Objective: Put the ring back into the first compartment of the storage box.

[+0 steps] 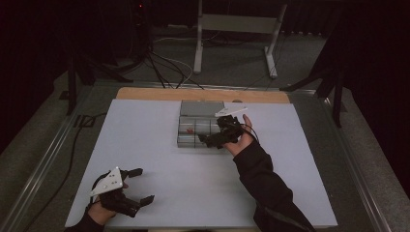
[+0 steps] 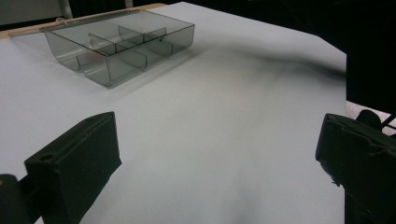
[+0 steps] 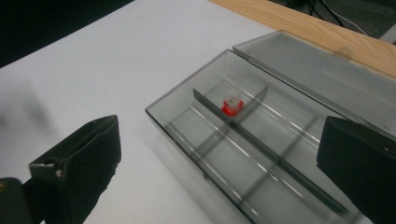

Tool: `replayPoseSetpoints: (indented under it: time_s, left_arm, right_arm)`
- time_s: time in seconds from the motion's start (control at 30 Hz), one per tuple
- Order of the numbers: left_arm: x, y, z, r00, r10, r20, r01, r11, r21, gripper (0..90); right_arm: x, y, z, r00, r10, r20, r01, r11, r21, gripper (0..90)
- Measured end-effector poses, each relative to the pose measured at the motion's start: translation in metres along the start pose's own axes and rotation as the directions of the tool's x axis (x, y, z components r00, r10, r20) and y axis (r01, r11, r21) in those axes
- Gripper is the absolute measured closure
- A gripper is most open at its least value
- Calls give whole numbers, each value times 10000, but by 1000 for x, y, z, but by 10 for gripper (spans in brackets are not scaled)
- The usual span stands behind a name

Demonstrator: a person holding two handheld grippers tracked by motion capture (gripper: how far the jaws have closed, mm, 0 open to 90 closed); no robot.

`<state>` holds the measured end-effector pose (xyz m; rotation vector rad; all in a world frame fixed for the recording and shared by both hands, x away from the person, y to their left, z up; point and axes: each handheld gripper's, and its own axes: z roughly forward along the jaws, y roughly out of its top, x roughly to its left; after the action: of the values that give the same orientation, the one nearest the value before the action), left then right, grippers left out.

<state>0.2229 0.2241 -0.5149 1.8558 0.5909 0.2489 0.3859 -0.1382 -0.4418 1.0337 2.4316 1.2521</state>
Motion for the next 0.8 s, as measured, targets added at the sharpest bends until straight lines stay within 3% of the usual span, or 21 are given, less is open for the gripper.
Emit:
replayPoseSetpoints:
  time_s: [0.07,0.1,0.2,0.43,0.8]
  left_arm:
    - [0,0,-1,10000,2,-24,-2,10000,-18,5]
    - [1,0,-1,10000,-19,-31,19,10000,-34,5]
    - [0,1,0,10000,-3,-26,3,10000,-42,5]
    - [0,0,0,10000,-15,-27,15,10000,25,5]
    - [0,0,0,10000,-15,-25,15,10000,-7,5]
  right_arm:
    - [0,0,0,10000,0,0,0,10000,0,0]
    - [-7,-11,-14,9998,195,34,-194,9995,-240,0]
    - [-10,-16,-19,9995,303,34,-302,9991,-281,0]
    - [-21,-47,-41,9989,432,206,-424,9984,-368,0]
    - [-30,-87,-60,9968,794,126,-790,9964,-306,0]
